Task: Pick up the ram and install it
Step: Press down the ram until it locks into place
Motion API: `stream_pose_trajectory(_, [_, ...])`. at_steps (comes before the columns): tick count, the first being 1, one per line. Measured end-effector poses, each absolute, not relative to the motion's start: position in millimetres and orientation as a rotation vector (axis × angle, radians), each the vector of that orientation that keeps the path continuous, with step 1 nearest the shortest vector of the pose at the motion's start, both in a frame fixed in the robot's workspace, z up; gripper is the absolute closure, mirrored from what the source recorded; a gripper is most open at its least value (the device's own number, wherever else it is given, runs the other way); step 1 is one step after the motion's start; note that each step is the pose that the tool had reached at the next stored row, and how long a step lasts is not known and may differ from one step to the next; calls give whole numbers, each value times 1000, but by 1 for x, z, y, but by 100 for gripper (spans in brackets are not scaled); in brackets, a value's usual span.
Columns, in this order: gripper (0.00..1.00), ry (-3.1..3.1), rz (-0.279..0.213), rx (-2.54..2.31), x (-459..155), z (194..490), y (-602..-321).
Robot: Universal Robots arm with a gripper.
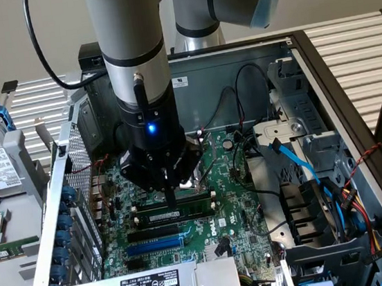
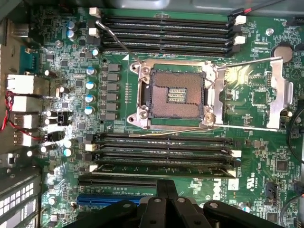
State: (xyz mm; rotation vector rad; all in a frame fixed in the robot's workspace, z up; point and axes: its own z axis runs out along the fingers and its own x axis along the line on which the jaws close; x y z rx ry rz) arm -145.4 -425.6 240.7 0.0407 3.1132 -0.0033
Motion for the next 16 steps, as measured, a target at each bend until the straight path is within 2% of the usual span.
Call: stream_pose_trajectory(16, [89, 3111, -3, 130, -145, 240, -426])
